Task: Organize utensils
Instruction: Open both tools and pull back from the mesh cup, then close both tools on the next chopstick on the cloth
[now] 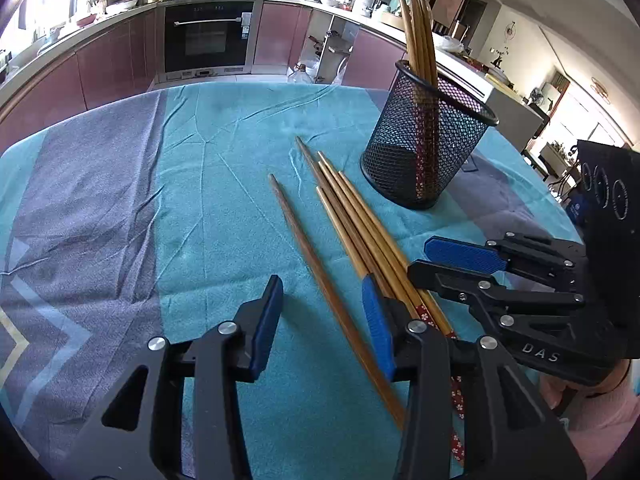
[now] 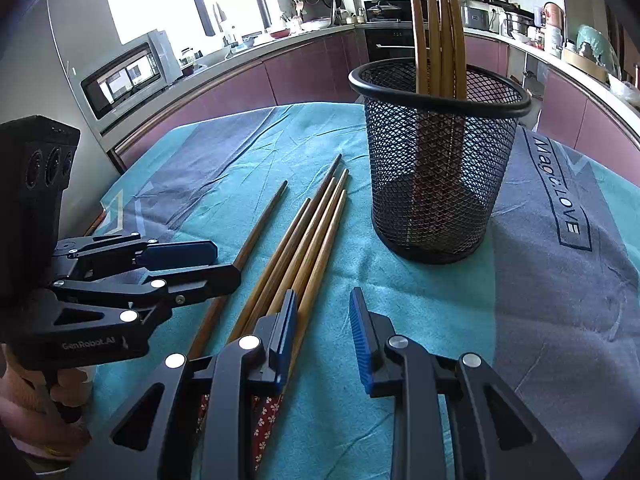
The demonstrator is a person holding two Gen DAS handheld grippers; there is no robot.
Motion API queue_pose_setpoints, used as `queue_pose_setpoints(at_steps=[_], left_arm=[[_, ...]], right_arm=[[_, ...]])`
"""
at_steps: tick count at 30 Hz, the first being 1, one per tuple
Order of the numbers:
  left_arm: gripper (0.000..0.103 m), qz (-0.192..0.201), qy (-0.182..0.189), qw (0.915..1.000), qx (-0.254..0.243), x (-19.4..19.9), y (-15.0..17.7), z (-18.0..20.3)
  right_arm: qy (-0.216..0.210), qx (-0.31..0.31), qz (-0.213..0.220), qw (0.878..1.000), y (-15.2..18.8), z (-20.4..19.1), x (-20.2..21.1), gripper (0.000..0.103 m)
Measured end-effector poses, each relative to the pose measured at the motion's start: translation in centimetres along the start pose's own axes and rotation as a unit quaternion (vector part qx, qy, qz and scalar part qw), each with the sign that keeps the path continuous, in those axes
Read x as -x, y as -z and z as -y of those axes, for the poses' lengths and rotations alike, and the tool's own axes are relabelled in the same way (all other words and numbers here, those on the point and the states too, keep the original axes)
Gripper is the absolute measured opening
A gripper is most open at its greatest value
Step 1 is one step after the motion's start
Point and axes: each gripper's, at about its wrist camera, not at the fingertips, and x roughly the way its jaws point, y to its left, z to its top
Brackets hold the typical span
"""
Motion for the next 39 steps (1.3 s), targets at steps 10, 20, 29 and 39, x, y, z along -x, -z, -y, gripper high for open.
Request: queue_pose_setpoints(at_steps=[10,20,29,39], left_arm=[[0.038,-0.002,-0.025,0.9993,-0.029,-0.6,-0.2,1.4],[0.018,-0.004,-0.039,0.9975,-0.059,-0.9,-0.1,1.6],[0.025,-0.006,-0.035,0.9982,-0.048,-0.7,-0.2,0.3],[0.021,-0.007,-0.048,0.9978,-0.047,-1.9,-1.6,0.3]], right_arm=[[0.012,0.009,-0.005,1.0,0.0,-0.4,-0.5,0.023],[0.017,0.01,-0.005,1.0,-0.4,-0.4,-0.8,0.013],[0.022,0.009,-0.006,1.0,-0.9,-0.1,-1.2,0.013],[0.031,0.012,-0.006,0.999,-1.9,-0.4,-2.3,0.012]])
